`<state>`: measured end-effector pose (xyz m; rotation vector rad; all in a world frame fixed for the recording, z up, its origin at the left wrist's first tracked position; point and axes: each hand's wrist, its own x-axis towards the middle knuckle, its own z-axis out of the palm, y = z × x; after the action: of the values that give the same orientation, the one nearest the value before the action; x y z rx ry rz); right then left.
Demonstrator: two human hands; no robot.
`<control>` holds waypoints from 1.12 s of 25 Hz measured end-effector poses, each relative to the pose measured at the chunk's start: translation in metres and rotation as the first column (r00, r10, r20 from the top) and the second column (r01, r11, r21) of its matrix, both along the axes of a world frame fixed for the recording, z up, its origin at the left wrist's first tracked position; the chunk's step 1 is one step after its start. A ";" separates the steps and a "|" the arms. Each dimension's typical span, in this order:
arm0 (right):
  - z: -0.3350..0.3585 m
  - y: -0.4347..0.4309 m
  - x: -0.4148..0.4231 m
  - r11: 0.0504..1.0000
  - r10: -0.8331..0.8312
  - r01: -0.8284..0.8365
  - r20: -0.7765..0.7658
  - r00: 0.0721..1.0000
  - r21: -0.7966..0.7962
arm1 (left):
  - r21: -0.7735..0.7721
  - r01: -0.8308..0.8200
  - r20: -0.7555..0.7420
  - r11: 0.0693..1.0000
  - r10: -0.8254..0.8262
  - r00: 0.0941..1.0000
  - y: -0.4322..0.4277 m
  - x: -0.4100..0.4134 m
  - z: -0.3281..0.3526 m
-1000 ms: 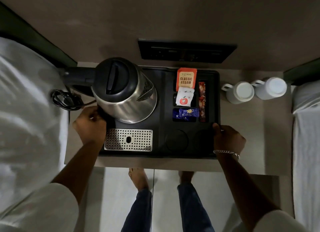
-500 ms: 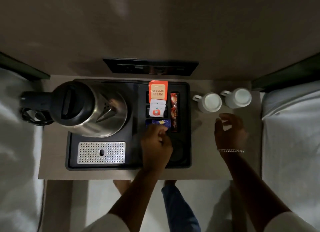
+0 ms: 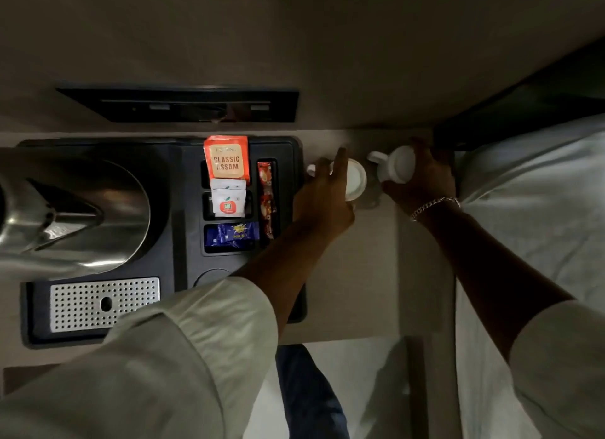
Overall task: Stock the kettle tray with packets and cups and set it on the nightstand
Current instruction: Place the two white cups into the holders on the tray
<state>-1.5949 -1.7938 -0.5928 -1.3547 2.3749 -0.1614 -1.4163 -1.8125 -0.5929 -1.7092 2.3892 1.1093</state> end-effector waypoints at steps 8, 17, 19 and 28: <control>0.044 0.062 0.065 0.983 -0.103 0.123 0.144 0.984 -0.136 | -0.051 -0.176 -0.379 0.983 0.144 0.914 0.056 0.069 0.039; 0.066 0.111 0.210 0.997 0.067 -0.072 0.277 0.959 0.007 | -0.001 -0.329 -0.207 0.944 0.322 0.924 0.115 0.211 0.066; 0.061 0.115 0.226 0.994 0.059 -0.081 0.264 0.963 0.075 | -0.001 -0.267 -0.147 0.964 0.264 0.953 0.123 0.227 0.060; 0.043 0.115 0.254 0.991 0.012 -0.033 0.160 0.987 0.132 | 0.055 -0.093 -0.020 0.994 0.094 0.995 0.127 0.237 0.034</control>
<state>-1.3413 -1.6793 -0.5503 -1.2569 2.1965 -0.0966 -1.1795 -1.6851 -0.5594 -1.8184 2.2909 1.1994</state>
